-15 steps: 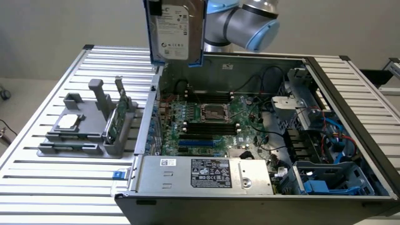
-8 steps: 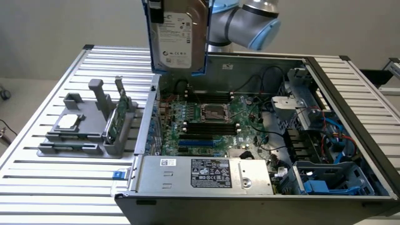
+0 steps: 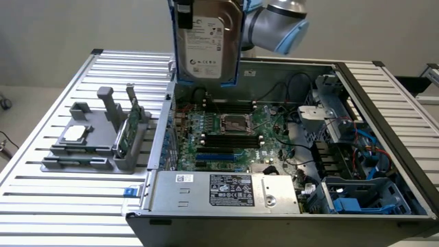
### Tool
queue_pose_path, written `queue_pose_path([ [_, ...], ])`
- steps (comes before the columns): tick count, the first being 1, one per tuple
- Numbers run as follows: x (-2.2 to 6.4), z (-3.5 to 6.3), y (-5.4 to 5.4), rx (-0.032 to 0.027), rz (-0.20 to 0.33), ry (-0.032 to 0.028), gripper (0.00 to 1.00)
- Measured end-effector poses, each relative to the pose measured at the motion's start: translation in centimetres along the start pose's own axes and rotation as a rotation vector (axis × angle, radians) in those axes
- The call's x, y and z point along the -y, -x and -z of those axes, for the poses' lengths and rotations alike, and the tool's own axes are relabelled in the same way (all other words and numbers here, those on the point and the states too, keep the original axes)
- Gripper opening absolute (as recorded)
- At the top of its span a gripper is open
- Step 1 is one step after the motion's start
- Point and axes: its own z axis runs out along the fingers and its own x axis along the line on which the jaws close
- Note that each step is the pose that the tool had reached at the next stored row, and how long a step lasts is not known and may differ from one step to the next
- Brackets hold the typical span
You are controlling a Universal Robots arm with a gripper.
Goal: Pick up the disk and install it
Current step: 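Pick up the disk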
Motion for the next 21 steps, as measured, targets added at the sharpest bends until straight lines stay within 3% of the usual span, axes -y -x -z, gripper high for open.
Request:
queue_pose_path([
  [21,7.47,-0.2,-1.9,-0.0018,0.003,-0.0003,0.33],
])
